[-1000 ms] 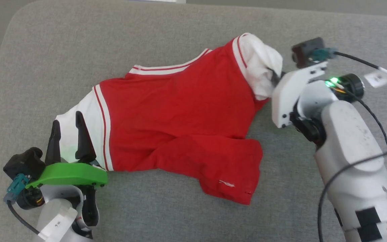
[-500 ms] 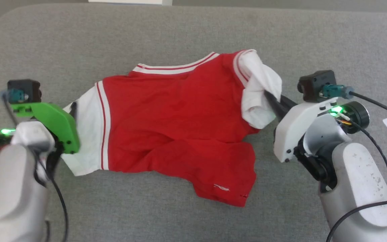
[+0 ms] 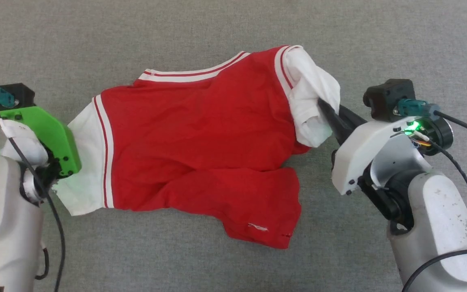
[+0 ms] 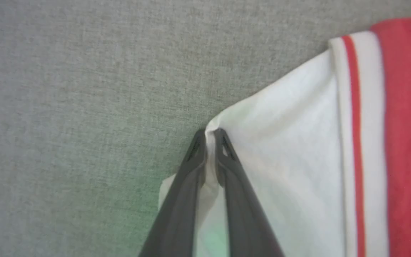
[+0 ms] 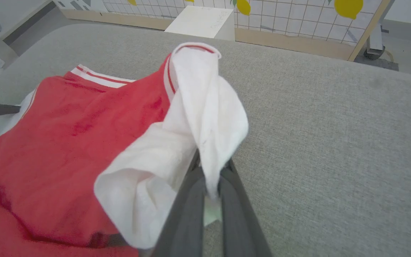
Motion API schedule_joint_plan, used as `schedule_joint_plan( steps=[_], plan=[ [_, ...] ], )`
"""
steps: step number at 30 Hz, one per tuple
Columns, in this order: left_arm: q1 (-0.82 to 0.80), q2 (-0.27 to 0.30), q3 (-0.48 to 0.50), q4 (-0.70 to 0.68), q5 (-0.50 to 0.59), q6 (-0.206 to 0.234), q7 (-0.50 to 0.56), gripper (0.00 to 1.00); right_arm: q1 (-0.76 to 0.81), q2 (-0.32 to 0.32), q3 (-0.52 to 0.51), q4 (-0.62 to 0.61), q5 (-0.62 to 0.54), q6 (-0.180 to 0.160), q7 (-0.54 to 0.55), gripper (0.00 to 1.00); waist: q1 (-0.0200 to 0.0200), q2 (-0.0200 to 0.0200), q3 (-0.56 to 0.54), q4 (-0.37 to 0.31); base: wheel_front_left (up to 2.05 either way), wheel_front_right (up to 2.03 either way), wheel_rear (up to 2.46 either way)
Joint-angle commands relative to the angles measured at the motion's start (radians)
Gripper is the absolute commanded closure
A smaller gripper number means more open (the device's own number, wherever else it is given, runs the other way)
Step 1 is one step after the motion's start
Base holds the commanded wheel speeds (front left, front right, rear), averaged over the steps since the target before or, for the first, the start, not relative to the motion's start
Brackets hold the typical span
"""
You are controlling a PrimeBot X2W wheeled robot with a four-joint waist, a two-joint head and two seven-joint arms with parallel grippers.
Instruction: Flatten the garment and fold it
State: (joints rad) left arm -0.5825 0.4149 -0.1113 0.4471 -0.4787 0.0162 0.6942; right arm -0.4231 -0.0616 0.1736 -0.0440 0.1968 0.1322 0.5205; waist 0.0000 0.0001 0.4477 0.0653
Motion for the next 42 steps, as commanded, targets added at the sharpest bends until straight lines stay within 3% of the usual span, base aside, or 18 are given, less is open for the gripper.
schedule_joint_plan(
  steps=[1, 7, 14, 20, 25, 30, 35, 42],
  plan=[
    [0.042, -0.070, -0.038, 0.047, -0.015, -0.024, -0.004, 1.00, 0.013, 0.001, -0.006, -0.005, -0.005, -0.002, -0.002, 1.00, 0.0000, -0.0001, -0.003, 0.007, 0.00, 0.00, 0.00],
    [-0.030, -0.101, 0.033, -0.050, -0.097, -0.069, -0.149, 1.00, -0.028, -0.007, -0.054, 0.003, 0.031, -0.002, -0.016, 1.00, 0.0000, -0.0001, -0.057, 0.021, 0.00, 0.00, 0.00],
    [-0.161, -0.097, 0.060, -0.166, -0.115, -0.081, -0.201, 1.00, -0.174, -0.042, -0.118, 0.005, 0.179, -0.002, 0.046, 1.00, 0.0000, -0.0001, -0.104, 0.010, 0.00, 0.00, 0.00],
    [-0.335, -0.073, 0.053, -0.174, -0.080, -0.072, -0.216, 1.00, -0.407, -0.060, -0.167, 0.073, 0.268, -0.002, 0.162, 1.00, 0.0000, -0.0001, -0.102, -0.022, 0.00, 0.00, 0.00],
    [-0.525, -0.049, 0.050, -0.119, -0.017, -0.031, -0.251, 1.00, -0.666, -0.051, -0.216, 0.199, 0.232, -0.002, 0.191, 1.00, 0.0000, -0.0001, -0.067, -0.052, 0.00, 0.00, 0.00],
    [-0.708, -0.040, 0.044, -0.046, 0.042, 0.010, -0.317, 1.00, -0.891, -0.035, -0.245, 0.333, 0.154, -0.002, 0.140, 1.00, 0.0000, -0.0001, -0.029, -0.073, 0.00, 0.00, 0.00],
    [-0.844, -0.045, 0.044, 0.004, 0.090, 0.042, -0.453, 1.00, -1.068, -0.010, -0.272, 0.456, 0.087, -0.002, 0.037, 1.00, 0.0000, -0.0001, 0.003, -0.087, 0.00, 0.00, 0.00],
    [-0.881, -0.055, 0.038, 0.065, 0.099, 0.026, -0.577, 1.00, -1.143, -0.006, -0.268, 0.563, 0.066, -0.002, -0.065, 1.00, 0.0000, -0.0001, 0.030, -0.084, 0.00, 0.00, 0.00]
  ],
)
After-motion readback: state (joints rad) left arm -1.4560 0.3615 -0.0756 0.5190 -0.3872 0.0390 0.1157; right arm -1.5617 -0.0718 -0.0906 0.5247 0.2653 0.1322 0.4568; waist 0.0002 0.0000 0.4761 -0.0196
